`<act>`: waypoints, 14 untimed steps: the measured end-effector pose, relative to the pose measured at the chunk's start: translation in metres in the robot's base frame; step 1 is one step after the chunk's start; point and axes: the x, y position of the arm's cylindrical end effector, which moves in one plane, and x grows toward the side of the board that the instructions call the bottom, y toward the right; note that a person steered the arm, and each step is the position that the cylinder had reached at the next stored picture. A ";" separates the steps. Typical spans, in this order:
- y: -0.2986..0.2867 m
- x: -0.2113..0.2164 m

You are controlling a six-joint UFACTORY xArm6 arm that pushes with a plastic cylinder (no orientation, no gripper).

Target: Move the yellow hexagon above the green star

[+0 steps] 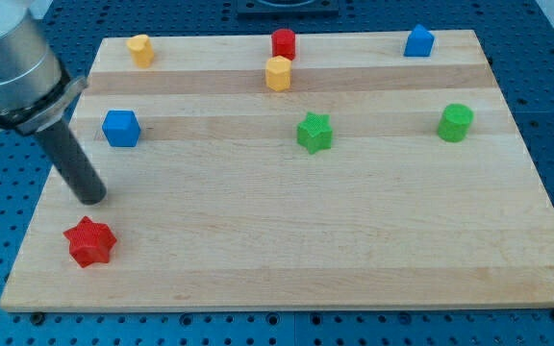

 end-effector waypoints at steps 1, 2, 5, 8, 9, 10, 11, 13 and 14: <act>0.043 -0.009; 0.075 -0.039; 0.101 -0.154; 0.148 -0.216; 0.171 -0.218; 0.197 -0.218; 0.223 -0.218; 0.256 -0.202; 0.268 -0.181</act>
